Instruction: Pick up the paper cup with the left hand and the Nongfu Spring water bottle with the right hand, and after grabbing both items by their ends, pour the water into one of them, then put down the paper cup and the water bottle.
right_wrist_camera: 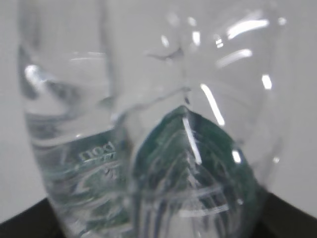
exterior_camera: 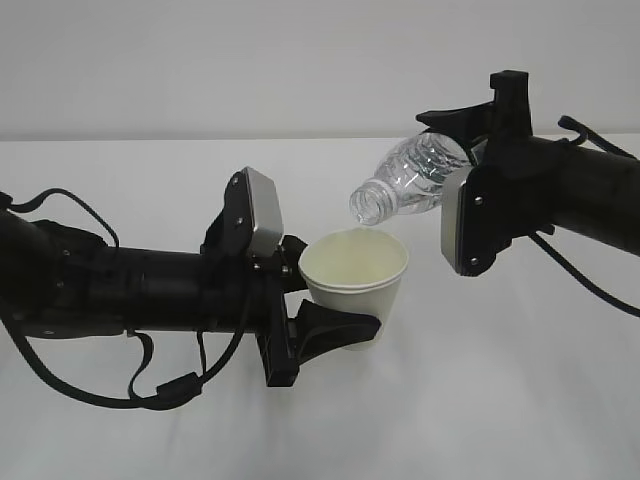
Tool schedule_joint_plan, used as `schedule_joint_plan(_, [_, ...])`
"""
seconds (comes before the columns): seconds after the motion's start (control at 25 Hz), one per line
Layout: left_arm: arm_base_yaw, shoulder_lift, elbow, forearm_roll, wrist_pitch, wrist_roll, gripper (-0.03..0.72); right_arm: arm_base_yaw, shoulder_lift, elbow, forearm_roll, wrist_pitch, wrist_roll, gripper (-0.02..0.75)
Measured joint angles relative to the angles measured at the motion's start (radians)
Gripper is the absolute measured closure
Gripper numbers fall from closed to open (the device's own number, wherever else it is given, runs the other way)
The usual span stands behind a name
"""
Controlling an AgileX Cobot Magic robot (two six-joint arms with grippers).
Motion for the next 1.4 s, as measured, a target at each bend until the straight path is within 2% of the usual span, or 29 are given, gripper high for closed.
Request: schedule_joint_plan(1.4, [0.000, 0.000, 0.000, -0.027, -0.006, -0.002, 0.238, 0.000, 0.000, -0.007, 0.000, -0.017, -0.036, 0.278])
